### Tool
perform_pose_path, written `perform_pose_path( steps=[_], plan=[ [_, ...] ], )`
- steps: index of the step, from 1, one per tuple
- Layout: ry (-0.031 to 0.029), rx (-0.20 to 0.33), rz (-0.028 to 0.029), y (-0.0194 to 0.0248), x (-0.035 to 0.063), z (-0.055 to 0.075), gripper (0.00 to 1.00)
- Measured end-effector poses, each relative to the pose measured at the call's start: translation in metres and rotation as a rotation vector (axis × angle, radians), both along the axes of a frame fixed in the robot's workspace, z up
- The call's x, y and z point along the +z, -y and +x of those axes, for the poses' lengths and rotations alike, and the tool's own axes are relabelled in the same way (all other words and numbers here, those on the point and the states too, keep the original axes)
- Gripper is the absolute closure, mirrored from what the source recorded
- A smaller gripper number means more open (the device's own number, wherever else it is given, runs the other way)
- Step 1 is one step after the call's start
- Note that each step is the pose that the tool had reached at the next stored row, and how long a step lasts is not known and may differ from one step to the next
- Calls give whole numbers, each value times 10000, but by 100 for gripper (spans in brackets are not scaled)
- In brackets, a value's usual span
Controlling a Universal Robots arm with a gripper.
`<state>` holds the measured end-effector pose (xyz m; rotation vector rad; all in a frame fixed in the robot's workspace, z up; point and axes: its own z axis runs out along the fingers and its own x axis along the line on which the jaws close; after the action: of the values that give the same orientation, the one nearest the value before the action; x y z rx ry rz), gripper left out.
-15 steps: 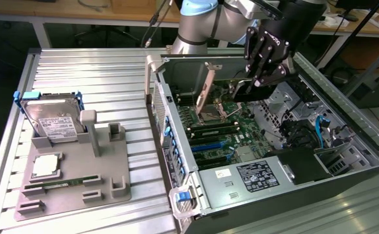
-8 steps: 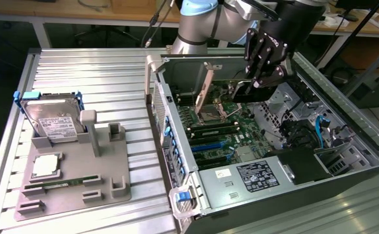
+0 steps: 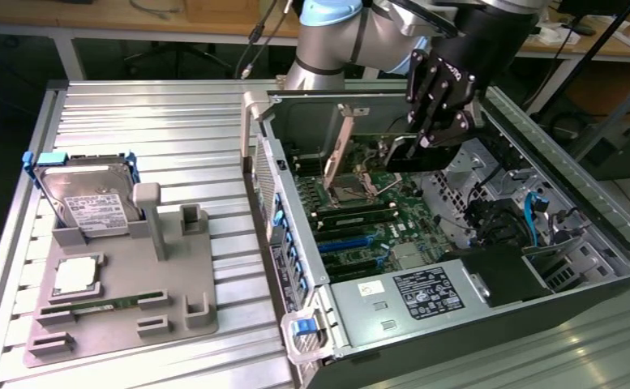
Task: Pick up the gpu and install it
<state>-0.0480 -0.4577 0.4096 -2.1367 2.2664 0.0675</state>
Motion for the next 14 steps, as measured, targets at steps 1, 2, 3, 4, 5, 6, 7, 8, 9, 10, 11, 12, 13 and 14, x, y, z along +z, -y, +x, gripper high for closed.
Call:
perform_pose_path(
  steps=[1, 2, 3, 4, 5, 6, 7, 8, 9, 10, 11, 12, 13, 14],
  plan=[
    [0, -35, 1, 0, -5, 0, 73],
    [0, -61, 0, 0, -8, 0, 73],
    [0, -92, 1, 0, -13, 0, 73],
    [0, -116, 0, 0, -17, 0, 73],
    [0, -143, 0, 0, -21, 0, 73],
    [0, -168, 0, 0, -25, 0, 73],
    [0, -194, 0, 0, -30, 0, 73],
    [0, -217, 0, 0, -34, 0, 73],
    [0, -240, 0, 0, -38, 0, 73],
    [0, -262, 1, 0, -42, 0, 73],
    [0, -286, 0, 0, -45, 0, 73],
    [0, -321, 1, 0, -51, 0, 73],
    [0, -345, 1, 0, -54, 0, 73],
    [0, -375, 0, 0, -58, 0, 73]
  ],
)
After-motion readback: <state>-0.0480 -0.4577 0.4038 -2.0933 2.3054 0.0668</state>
